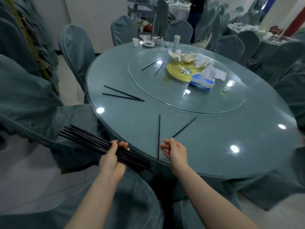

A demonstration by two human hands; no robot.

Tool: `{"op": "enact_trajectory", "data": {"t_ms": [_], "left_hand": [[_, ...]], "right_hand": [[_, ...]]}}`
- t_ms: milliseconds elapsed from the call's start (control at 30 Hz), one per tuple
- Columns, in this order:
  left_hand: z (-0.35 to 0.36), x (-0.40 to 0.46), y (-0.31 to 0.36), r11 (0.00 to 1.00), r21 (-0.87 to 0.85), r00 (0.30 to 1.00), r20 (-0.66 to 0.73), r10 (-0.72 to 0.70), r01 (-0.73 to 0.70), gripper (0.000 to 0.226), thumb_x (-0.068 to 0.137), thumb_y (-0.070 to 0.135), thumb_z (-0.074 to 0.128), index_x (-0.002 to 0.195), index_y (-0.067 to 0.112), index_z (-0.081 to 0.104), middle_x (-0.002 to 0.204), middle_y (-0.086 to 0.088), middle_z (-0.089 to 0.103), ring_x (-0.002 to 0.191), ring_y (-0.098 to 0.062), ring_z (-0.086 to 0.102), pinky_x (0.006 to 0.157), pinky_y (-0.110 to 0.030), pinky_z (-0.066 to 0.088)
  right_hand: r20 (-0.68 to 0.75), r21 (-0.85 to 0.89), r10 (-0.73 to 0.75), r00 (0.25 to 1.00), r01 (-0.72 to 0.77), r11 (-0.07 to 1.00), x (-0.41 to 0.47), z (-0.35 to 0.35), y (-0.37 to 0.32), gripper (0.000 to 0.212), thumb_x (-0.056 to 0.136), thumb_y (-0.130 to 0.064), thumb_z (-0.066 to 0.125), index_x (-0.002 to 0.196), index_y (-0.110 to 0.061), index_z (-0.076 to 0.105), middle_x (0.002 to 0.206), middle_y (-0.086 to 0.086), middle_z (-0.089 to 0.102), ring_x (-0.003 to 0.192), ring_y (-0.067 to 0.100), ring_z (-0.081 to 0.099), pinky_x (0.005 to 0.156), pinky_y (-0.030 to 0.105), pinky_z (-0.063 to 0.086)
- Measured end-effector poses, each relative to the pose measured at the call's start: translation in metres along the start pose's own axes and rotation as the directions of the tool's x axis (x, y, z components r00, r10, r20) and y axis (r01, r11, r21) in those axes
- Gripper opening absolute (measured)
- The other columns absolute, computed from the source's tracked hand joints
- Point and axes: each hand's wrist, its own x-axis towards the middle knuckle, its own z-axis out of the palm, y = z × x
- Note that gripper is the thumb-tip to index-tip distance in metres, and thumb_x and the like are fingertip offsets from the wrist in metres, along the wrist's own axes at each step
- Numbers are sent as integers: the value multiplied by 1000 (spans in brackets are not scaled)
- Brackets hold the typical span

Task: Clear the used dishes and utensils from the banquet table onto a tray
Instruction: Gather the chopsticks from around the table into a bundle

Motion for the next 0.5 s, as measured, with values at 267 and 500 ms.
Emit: {"op": "enact_trajectory", "data": {"t_ms": [267,500], "left_hand": [[23,66,-9,1000,17,994,-112,-14,16,21,99,18,46,81,14,56,56,2,65,75,-15,60,78,-31,49],[24,88,-10,999,49,984,-180,5,4,22,99,17,45,80,14,55,55,2,65,76,-16,59,80,-31,48]], "right_hand": [[-141,-662,-57,988,-52,748,141,-32,-6,30,91,-34,59,89,-5,67,93,15,69,98,33,64,77,32,45],[-186,-842,-12,983,-153,518,202,-39,-10,43,89,-35,55,111,2,58,118,23,62,109,38,59,83,37,47]]}}
